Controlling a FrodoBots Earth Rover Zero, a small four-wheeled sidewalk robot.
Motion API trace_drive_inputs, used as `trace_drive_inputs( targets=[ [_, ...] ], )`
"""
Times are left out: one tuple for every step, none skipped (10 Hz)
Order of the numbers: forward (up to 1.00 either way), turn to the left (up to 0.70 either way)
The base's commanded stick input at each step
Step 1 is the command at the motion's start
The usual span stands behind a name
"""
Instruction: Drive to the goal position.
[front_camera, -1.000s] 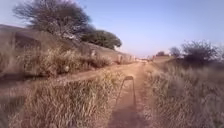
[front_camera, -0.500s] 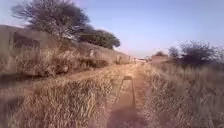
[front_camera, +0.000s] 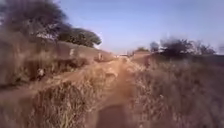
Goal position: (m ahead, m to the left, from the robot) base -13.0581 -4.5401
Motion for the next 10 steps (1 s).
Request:
trace_drive_inputs(
  targets=[
    [0.70, -0.35],
    [0.70, -0.35],
    [0.70, -0.34],
    [0.15, -0.08],
    [-0.07, 0.07],
    [-0.66, 0.33],
    [-0.70, 0.35],
    [-0.70, 0.35],
    [-0.70, 0.35],
    [-0.70, 0.35]
  ],
)
